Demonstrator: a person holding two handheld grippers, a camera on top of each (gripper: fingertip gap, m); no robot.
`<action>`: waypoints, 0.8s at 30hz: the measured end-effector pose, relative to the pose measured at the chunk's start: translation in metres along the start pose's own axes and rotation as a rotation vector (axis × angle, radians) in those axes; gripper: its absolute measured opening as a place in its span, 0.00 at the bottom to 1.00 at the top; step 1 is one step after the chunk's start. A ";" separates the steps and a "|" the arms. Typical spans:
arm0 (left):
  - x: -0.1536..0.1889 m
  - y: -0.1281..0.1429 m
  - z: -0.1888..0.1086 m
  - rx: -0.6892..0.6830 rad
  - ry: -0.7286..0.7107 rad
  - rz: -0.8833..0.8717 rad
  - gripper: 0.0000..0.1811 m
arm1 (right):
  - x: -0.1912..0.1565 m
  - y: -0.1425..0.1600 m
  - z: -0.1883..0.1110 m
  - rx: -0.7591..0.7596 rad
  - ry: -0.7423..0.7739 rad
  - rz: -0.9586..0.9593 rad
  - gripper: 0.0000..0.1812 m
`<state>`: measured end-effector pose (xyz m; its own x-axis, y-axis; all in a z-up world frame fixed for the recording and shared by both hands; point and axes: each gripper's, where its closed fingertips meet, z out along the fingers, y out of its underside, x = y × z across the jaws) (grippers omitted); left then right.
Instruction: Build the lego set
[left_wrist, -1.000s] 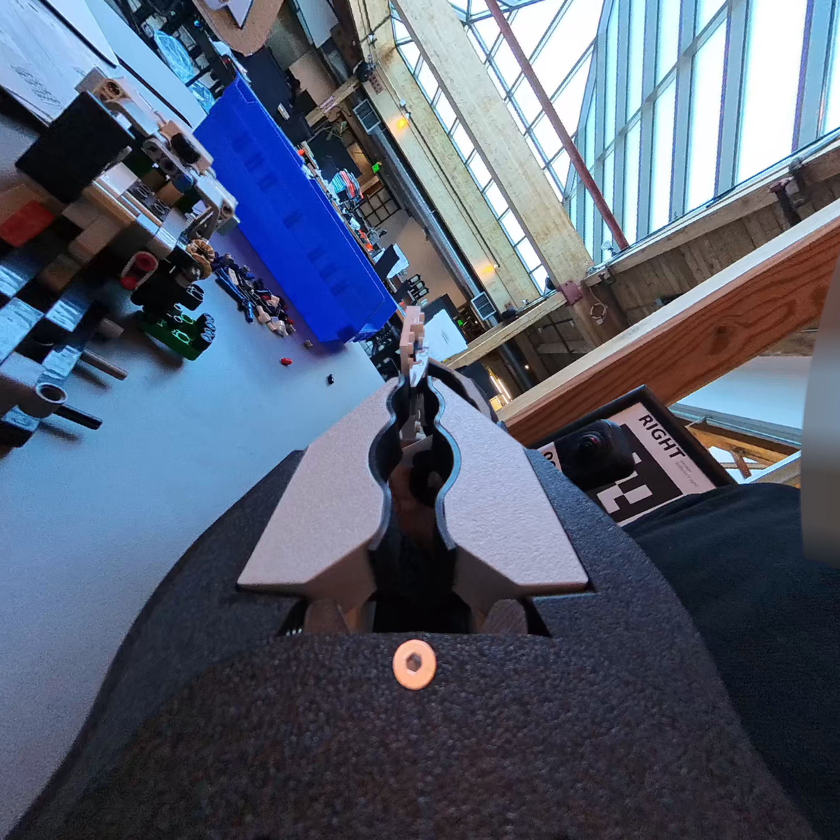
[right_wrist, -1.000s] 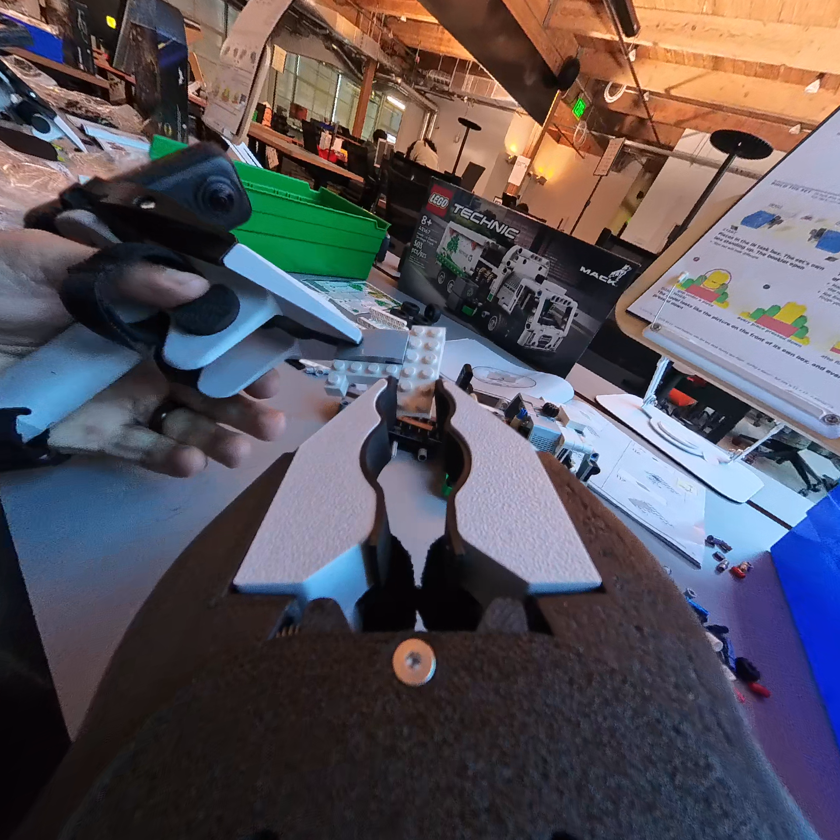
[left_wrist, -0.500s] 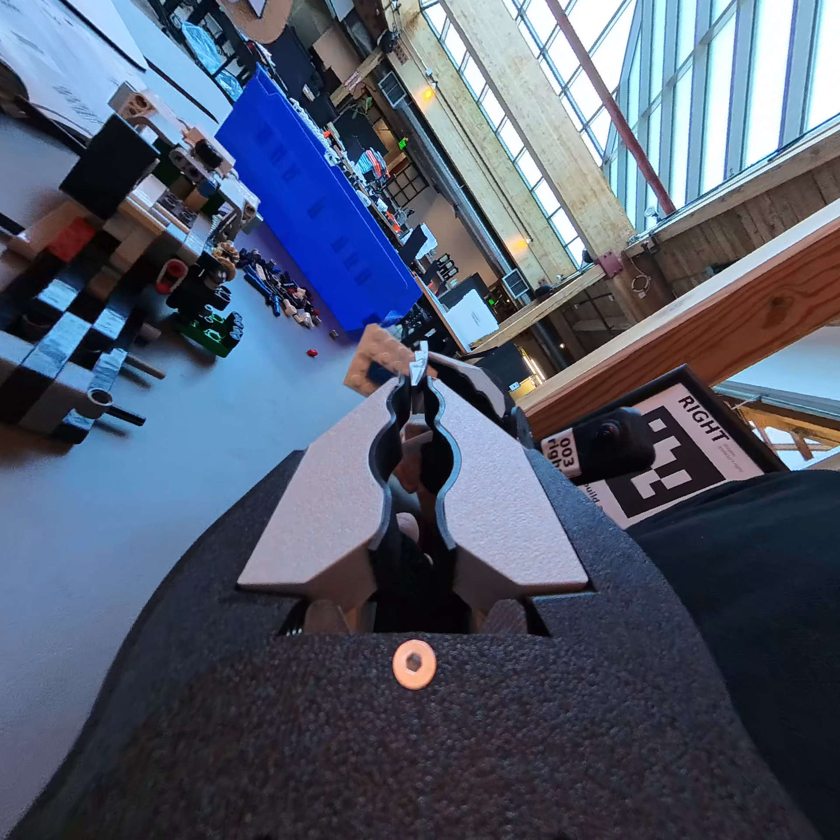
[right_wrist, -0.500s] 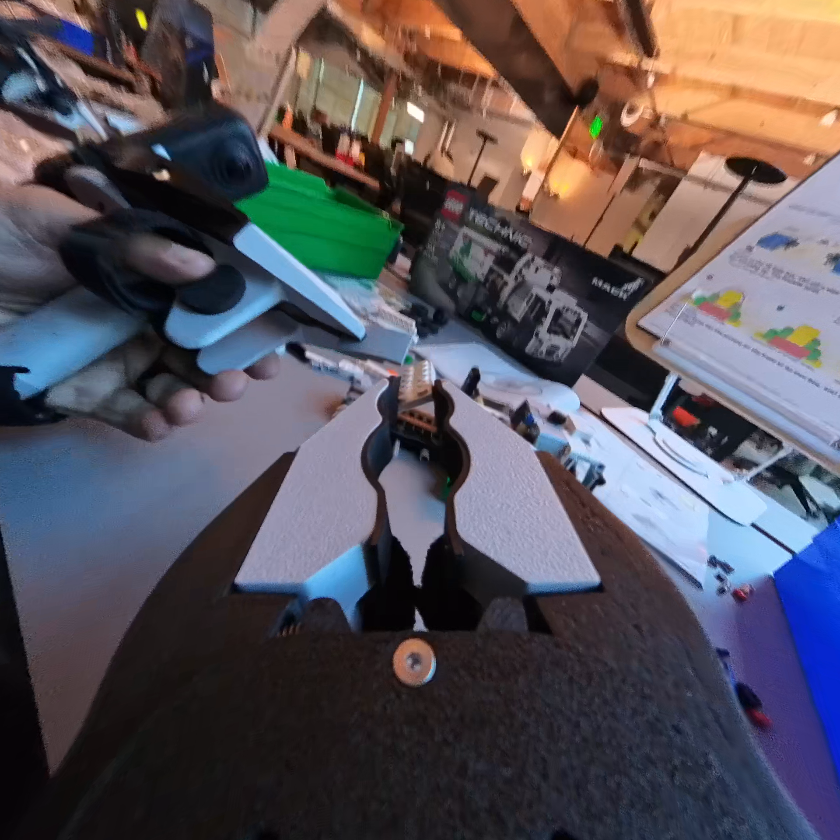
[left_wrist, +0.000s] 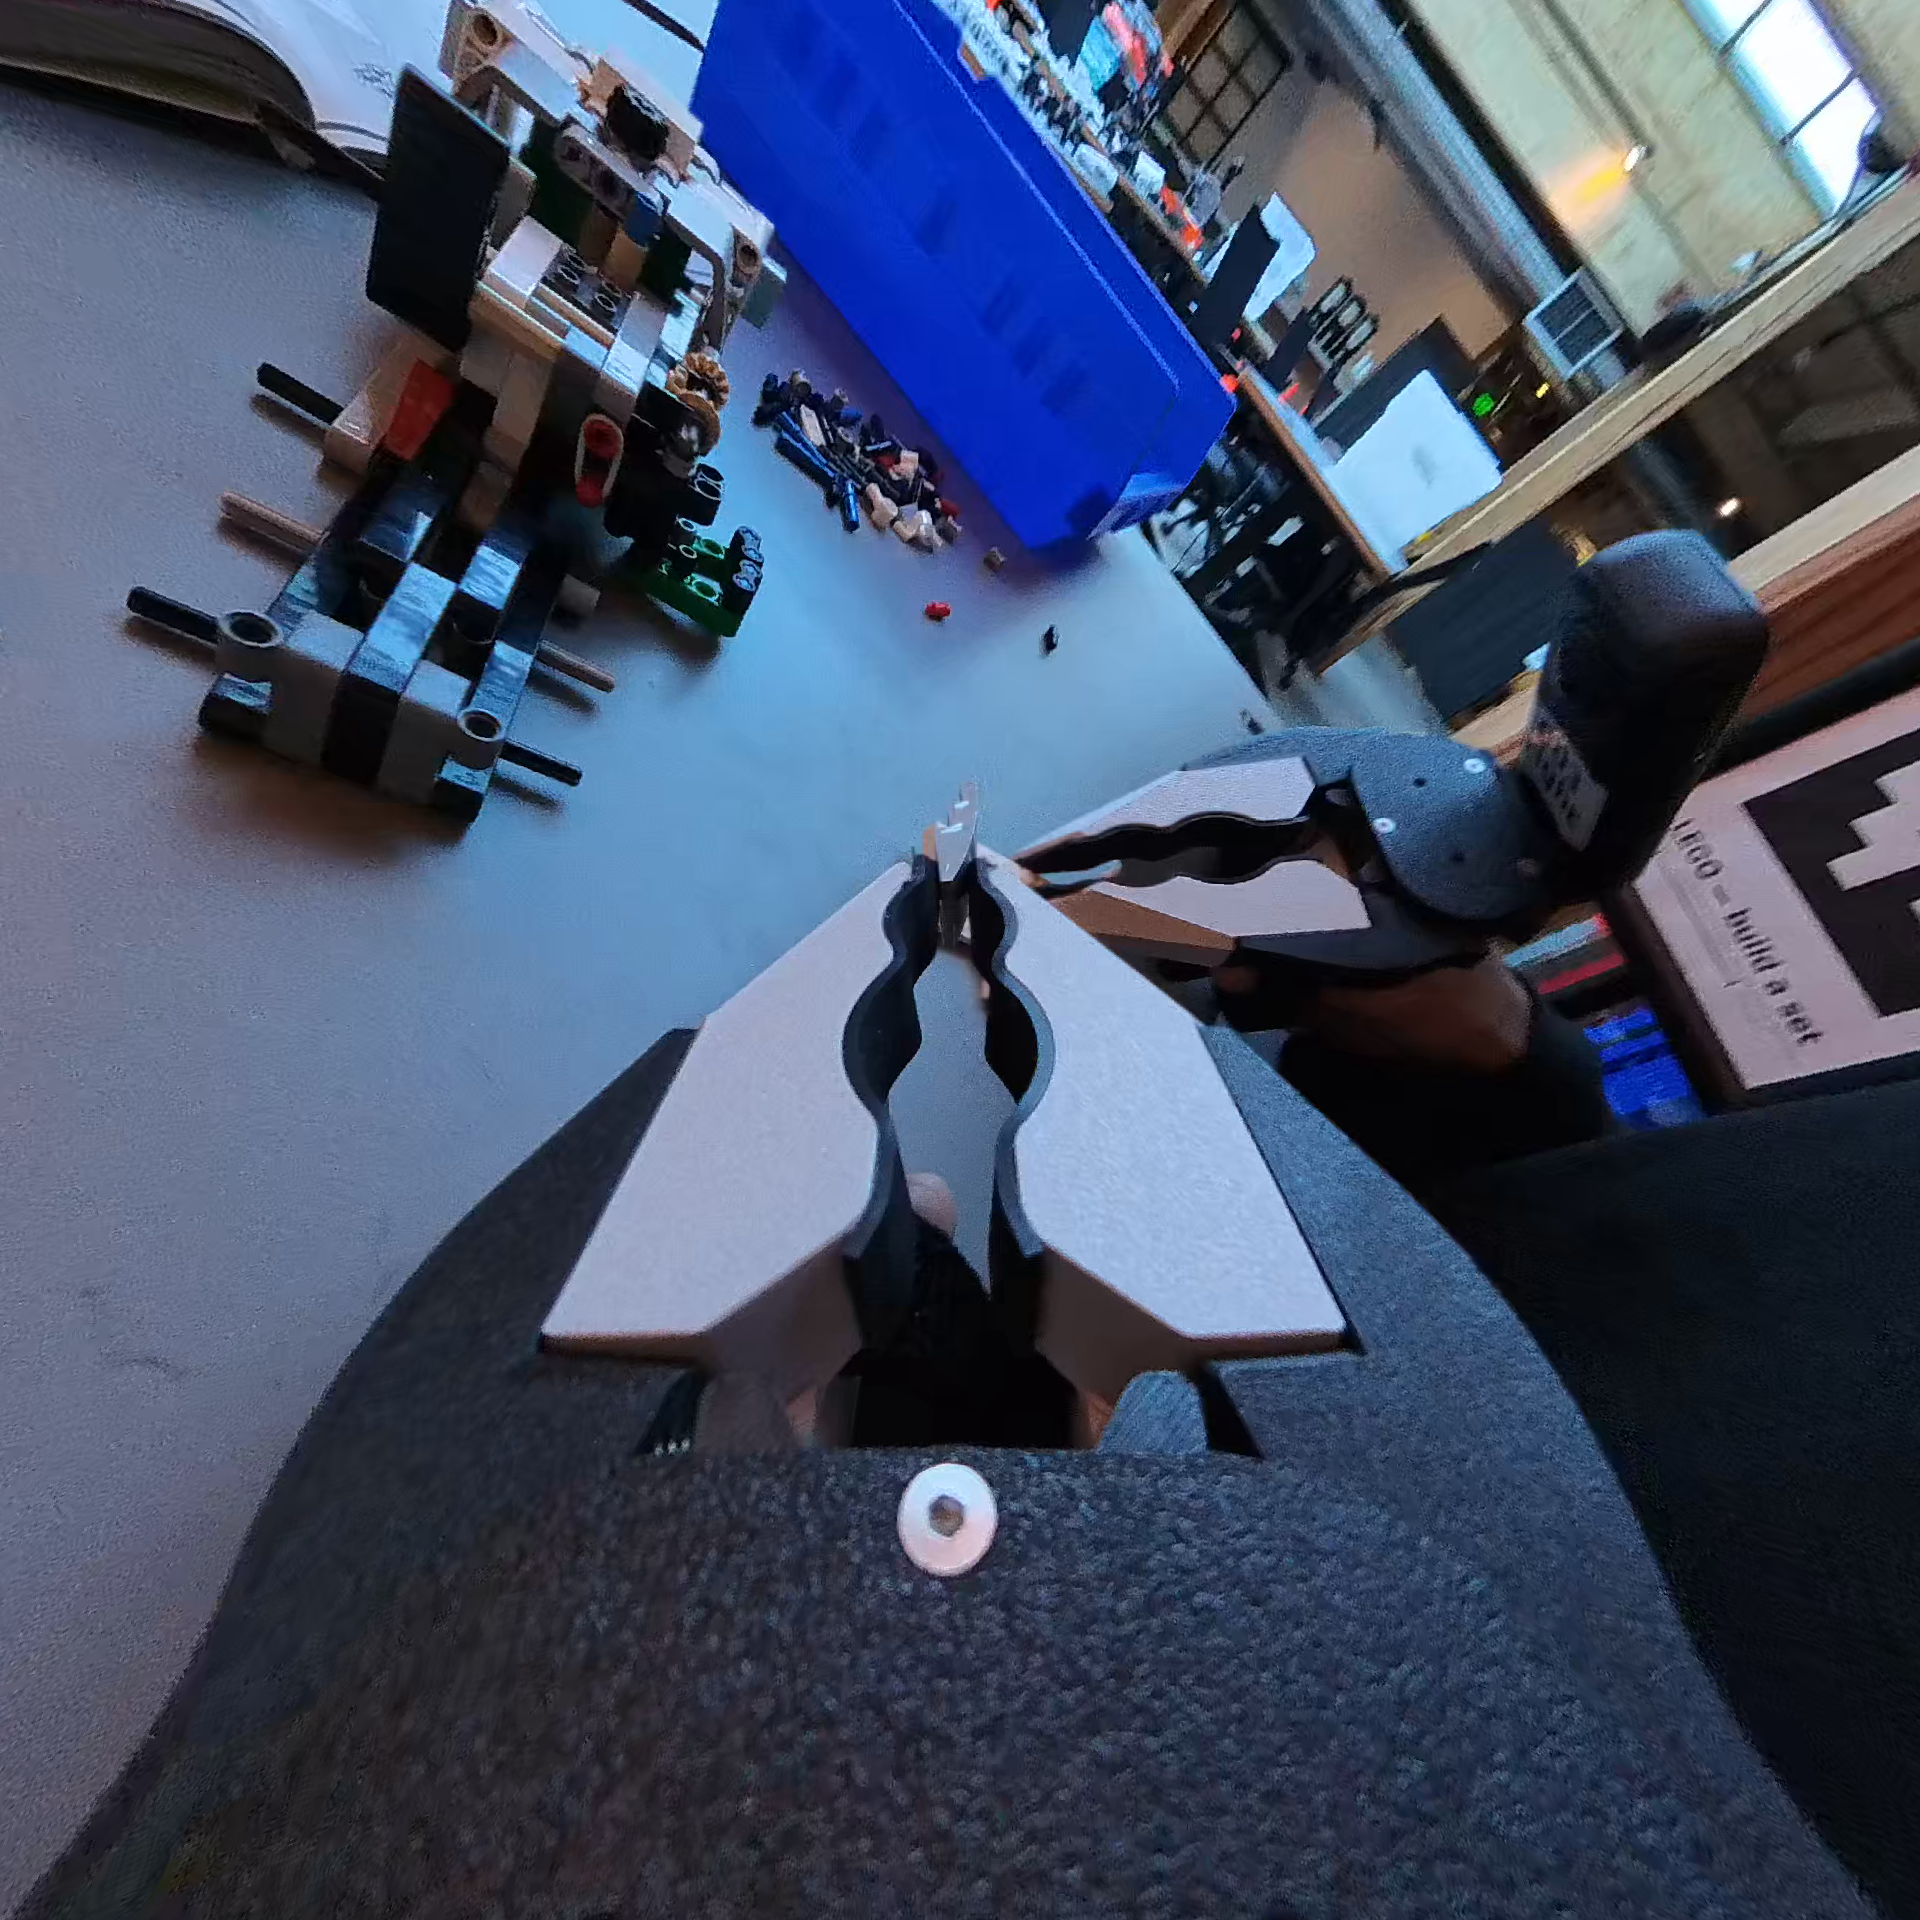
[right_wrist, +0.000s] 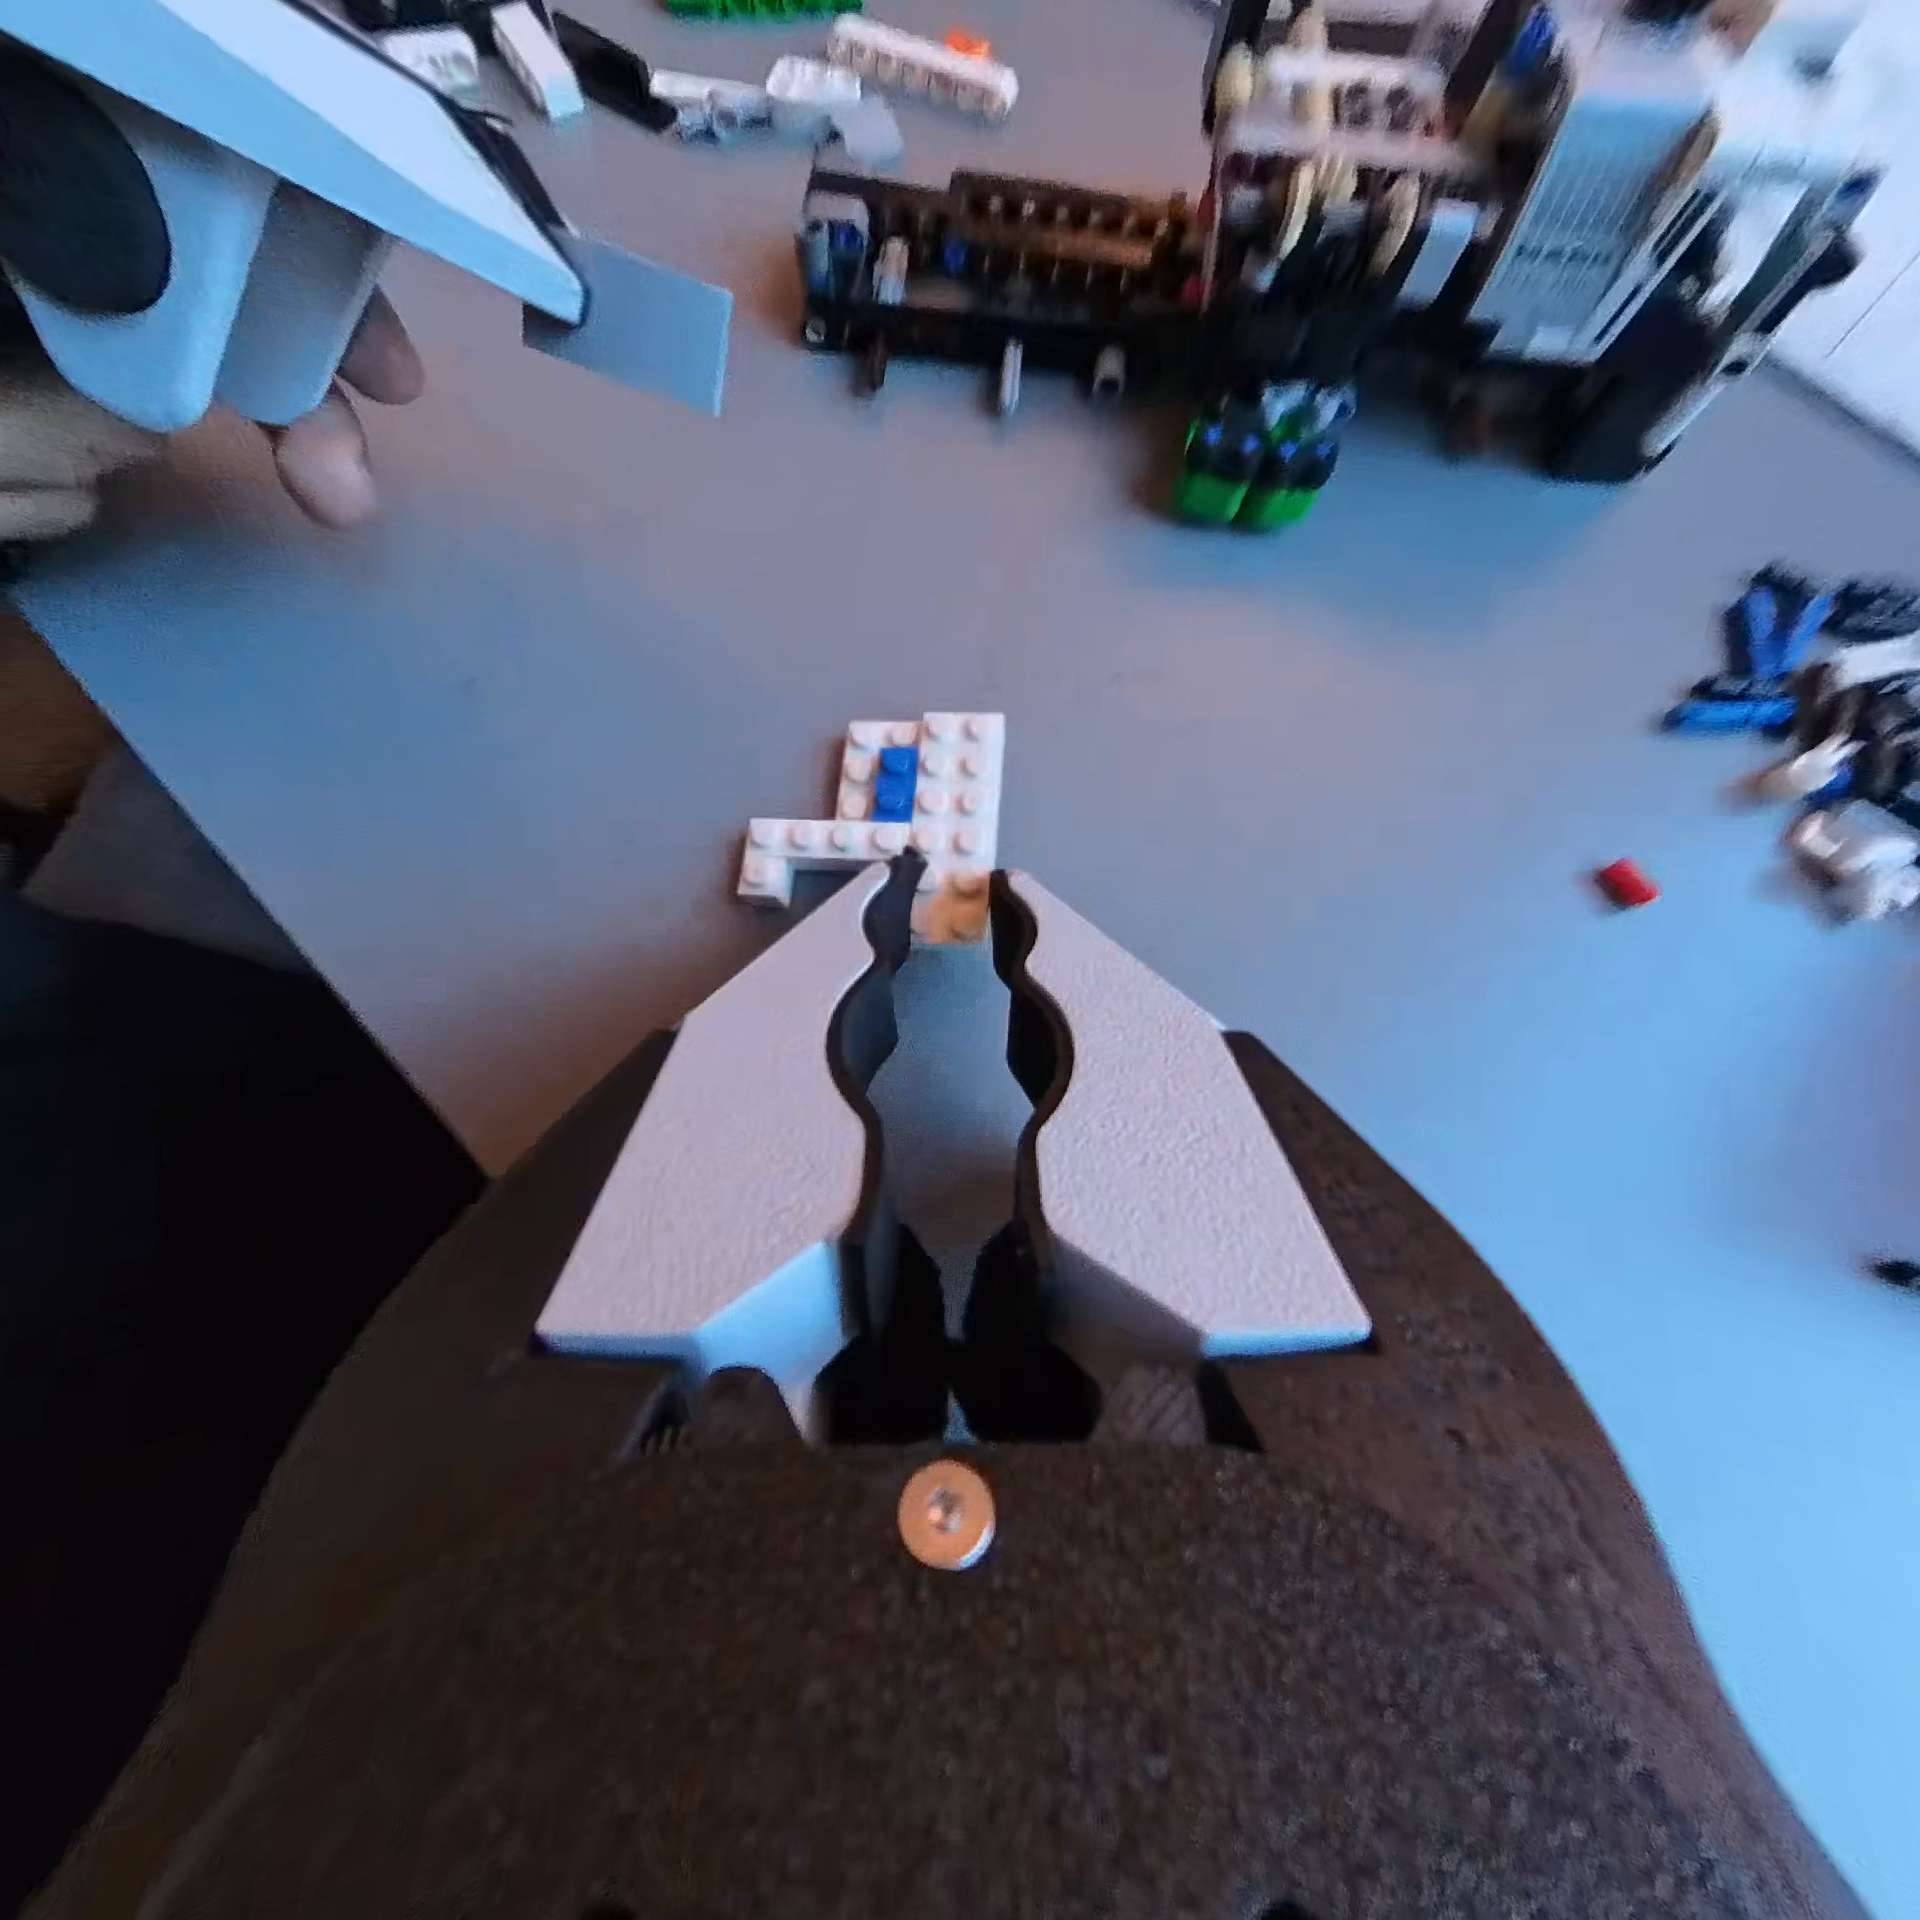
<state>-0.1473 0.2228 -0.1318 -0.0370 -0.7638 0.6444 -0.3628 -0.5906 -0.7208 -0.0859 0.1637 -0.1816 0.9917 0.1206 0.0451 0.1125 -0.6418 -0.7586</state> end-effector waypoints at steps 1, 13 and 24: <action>0.000 0.001 0.000 -0.011 -0.013 0.026 0.02 | -0.004 0.004 -0.001 -0.014 -0.010 0.013 0.08; 0.016 0.015 -0.007 -0.083 0.104 0.094 0.02 | -0.027 -0.017 -0.018 -0.001 -0.192 -0.054 0.17; 0.045 0.010 -0.018 -0.044 0.283 0.144 0.02 | -0.074 -0.085 -0.024 0.273 -0.795 0.079 0.03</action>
<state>-0.1698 0.1874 -0.1057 -0.3461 -0.7325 0.5862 -0.3749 -0.4648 -0.8021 -0.1671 0.1906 -0.1049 0.6455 0.6454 -0.4083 -0.0758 -0.4778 -0.8752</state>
